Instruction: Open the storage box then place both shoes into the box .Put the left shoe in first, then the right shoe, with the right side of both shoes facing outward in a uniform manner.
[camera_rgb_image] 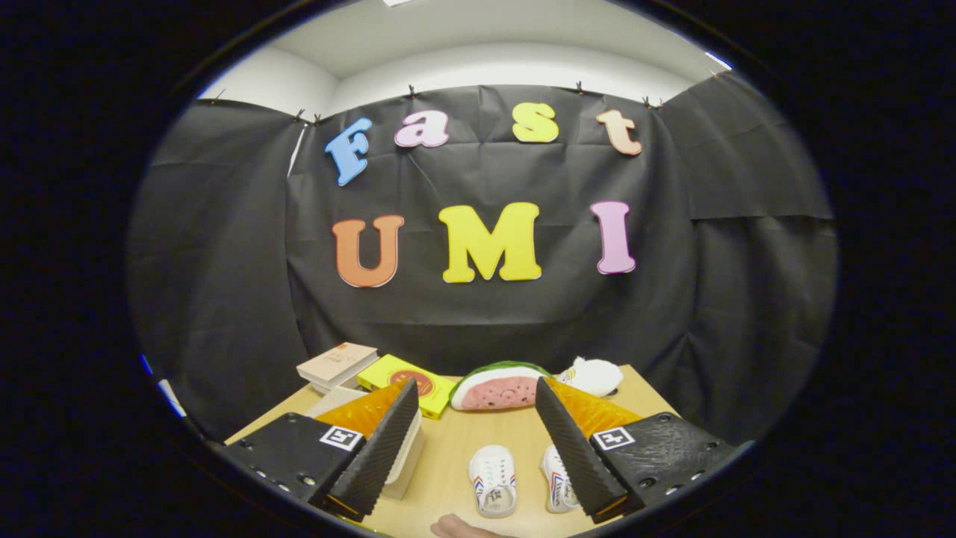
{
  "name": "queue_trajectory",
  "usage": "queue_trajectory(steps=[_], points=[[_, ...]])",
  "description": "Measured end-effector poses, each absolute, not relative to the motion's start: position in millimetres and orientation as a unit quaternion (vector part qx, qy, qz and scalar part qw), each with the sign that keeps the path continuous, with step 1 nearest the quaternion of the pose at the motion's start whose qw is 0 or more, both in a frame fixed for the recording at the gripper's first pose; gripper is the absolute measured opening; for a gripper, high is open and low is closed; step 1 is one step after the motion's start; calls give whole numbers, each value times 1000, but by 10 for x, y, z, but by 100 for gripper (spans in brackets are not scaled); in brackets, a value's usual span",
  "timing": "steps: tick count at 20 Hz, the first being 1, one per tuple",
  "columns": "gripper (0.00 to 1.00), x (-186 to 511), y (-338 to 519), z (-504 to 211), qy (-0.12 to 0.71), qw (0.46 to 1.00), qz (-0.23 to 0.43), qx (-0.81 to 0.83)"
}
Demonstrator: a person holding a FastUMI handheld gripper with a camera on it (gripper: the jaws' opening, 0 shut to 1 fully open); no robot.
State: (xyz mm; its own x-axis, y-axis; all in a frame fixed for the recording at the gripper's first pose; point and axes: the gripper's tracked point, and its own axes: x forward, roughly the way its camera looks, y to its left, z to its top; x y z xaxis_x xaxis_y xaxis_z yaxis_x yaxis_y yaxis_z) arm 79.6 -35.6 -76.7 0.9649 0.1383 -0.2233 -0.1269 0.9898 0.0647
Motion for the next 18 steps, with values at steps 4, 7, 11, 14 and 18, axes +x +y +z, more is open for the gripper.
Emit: queue_trajectory(steps=[4,7,11,14,18], points=[[96,1137,-385,-1032,160,980,109,46],[96,1404,-342,-1276,210,964,142,79],[96,1691,-184,-1638,271,937,187,114],[96,1750,11,-1906,325,901,240,157],[96,1723,430,-2386,416,817,321,239]])
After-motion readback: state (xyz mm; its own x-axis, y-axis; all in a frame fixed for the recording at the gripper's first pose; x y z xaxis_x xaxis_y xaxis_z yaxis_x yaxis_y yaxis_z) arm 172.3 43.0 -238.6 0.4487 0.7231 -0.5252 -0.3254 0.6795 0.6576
